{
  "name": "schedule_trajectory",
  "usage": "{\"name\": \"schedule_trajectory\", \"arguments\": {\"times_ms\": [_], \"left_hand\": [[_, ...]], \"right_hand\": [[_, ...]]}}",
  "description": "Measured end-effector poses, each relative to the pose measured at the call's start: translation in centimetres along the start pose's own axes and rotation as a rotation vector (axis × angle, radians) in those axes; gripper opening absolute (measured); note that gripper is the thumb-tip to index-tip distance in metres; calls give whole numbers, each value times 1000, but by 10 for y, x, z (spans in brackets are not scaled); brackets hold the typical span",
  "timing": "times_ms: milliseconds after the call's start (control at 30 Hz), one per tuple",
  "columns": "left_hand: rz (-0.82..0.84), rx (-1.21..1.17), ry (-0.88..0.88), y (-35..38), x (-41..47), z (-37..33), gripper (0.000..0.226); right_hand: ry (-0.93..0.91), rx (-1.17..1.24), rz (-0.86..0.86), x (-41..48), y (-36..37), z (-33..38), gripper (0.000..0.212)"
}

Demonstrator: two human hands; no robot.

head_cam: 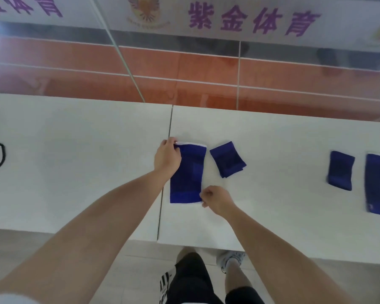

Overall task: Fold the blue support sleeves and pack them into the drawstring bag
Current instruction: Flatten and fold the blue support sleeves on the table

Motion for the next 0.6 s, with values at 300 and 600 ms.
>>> {"name": "schedule_trajectory", "arguments": {"times_ms": [300,600], "left_hand": [[171,483,487,40,-38,24,42],[299,717,415,54,-59,51,65]], "right_hand": [[-452,-539,-635,20,-53,3,29],[-135,-591,-573,33,-40,5,34]]}}
Point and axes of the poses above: each hand's wrist, its own x-axis towards the middle knuckle, its own y-axis out of the palm, z = x × y, the point moved 2 cm from there along x, towards the middle knuckle, and after that the axes turned 3 degrees about y, right-handed, at the moved point
